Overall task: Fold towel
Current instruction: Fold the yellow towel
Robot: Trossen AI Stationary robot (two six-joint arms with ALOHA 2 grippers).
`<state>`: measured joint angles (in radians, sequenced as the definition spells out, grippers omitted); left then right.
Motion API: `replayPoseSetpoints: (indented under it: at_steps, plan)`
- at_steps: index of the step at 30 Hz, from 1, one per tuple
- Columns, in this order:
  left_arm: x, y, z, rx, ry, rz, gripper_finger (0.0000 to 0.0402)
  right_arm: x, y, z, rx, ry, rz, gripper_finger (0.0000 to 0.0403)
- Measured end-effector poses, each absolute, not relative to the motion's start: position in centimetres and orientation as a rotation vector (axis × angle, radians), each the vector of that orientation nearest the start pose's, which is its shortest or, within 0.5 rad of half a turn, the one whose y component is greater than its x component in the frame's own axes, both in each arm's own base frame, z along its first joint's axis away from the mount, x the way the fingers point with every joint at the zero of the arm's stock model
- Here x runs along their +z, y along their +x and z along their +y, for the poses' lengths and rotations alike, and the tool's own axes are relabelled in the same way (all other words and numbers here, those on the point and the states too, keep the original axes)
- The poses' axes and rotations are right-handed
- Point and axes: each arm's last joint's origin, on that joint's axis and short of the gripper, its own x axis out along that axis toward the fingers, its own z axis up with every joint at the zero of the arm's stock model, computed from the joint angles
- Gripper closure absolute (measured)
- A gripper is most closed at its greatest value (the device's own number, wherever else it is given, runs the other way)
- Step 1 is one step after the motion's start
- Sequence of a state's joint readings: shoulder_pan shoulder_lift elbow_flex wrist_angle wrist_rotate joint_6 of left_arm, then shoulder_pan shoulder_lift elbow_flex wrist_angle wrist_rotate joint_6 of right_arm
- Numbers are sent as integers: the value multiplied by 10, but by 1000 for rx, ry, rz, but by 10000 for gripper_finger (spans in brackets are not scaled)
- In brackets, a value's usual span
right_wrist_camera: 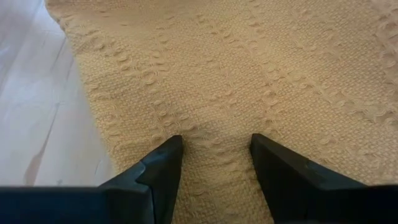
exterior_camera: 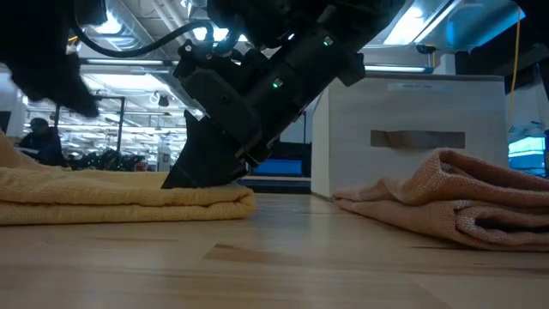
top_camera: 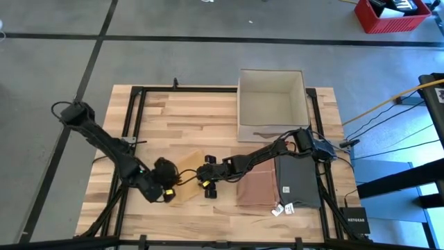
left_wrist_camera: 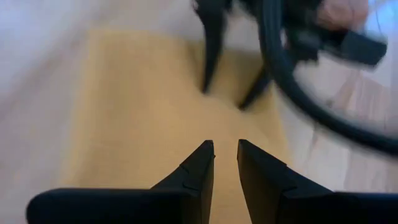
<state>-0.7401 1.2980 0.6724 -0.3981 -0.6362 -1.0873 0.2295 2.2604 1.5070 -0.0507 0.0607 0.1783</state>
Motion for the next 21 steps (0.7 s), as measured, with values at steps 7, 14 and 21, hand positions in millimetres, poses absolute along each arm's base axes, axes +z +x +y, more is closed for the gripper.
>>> replayPoseSetpoints:
  at_steps: [7,14,21]
  plan:
    - [160,182,-152,132,-477,1019,346,114,463,106,88,52,807,206]
    - [160,155,-176,14,-538,1172,391,114,463,106,88,52,808,206]
    - [173,142,-189,63,-635,1213,400,114,463,106,88,52,808,206]
